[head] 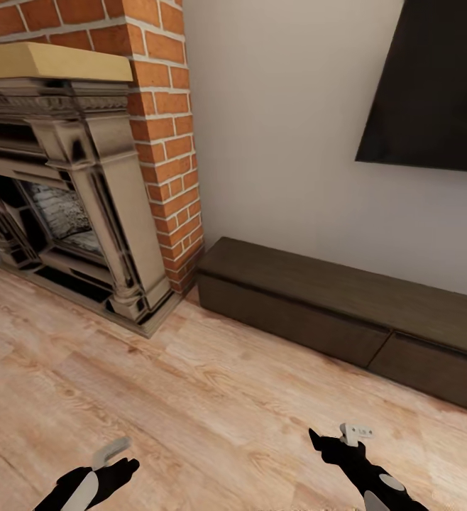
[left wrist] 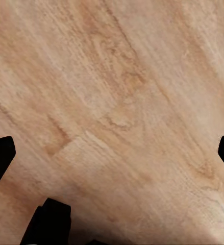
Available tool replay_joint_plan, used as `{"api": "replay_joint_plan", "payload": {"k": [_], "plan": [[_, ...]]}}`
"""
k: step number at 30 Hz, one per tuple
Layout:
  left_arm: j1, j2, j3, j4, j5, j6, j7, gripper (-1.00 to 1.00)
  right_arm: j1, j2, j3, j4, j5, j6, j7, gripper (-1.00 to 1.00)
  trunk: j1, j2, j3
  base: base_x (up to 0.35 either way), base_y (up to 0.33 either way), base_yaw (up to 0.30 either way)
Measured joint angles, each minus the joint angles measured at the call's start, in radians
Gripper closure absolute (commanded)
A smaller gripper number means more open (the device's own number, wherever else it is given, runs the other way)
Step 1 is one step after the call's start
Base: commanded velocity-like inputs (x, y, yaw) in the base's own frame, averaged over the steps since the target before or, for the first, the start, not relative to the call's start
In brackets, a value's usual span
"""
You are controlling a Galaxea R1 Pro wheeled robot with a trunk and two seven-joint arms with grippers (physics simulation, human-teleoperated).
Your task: Place each of the two pumpkins and all three candles from the living room inside a cabinet in the living room (use any cabinet), then make sure every cabinet is closed, and position the cauldron so it is next to a table in the living room.
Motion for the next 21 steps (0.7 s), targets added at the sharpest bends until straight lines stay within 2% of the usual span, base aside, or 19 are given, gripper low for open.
{"api": "replay_joint_plan", "payload": {"k": [5,21], "plan": [[0.0,0.0,0.0,0.007,0.0,0.0,0.0,-1.0,0.0,0.0,-0.001,0.0,0.0,-0.001,0.0,-1.0,0.0,0.0,0.0,0.155,0.078,-0.28],[0.0,0.0,-0.004,0.016,-0.001,0.0,0.0,-1.0,0.0,-0.001,-0.002,0.0,0.0,-0.001,0.0,-1.0,0.0,0.0,0.007,0.261,0.164,-0.28]]}}
